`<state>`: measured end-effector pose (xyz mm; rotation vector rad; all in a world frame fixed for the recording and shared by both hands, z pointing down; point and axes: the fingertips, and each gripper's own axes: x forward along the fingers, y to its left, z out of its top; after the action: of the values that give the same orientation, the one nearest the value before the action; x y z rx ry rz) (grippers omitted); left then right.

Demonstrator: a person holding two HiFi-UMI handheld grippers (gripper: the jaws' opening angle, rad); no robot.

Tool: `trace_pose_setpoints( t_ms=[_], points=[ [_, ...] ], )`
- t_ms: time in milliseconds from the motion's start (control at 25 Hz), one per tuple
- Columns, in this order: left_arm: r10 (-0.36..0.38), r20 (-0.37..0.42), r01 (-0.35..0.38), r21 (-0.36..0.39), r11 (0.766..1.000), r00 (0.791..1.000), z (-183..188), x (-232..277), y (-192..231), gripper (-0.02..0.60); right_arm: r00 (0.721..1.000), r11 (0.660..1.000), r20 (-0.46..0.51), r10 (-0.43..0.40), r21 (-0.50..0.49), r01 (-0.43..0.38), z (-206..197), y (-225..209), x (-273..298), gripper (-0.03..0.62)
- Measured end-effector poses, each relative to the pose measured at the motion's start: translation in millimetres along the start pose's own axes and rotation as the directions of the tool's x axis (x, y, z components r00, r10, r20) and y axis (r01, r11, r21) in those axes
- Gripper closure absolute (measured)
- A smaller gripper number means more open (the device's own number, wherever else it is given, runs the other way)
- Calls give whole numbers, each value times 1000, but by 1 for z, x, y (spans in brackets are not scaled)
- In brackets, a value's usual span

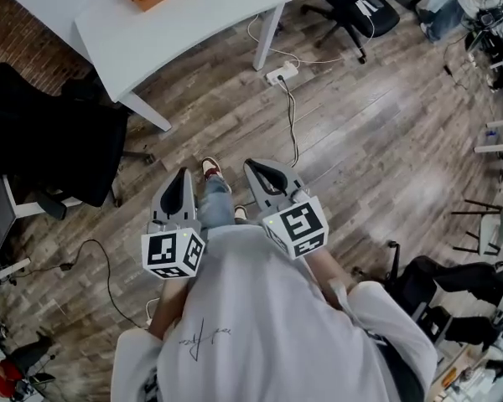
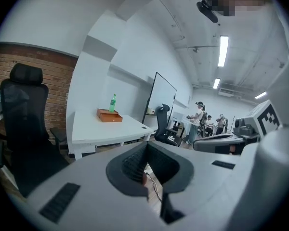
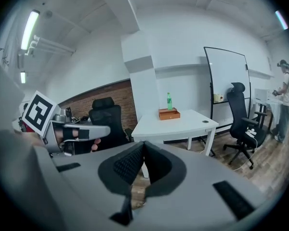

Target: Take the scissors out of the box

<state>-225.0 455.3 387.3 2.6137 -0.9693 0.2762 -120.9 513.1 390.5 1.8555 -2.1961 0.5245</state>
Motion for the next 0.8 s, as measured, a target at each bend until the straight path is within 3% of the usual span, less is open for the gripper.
trace_pose_setpoints(
  t_ms=[280,520,800],
  points=[
    [-13,-5,13,3,1000,1000,23,46,14,574,999,1000,-39,-2,-5,2,16,-30,36,585],
    [-5,-17,5,-3,1000,1000,50,91,58,574,998,1000,-60,6,8,-6,37,-45,91,585],
    [-59,-2,59,9,998,998,82,146,88,574,997,999,-62,-44,11,44,66,-69,144,585]
  ],
)
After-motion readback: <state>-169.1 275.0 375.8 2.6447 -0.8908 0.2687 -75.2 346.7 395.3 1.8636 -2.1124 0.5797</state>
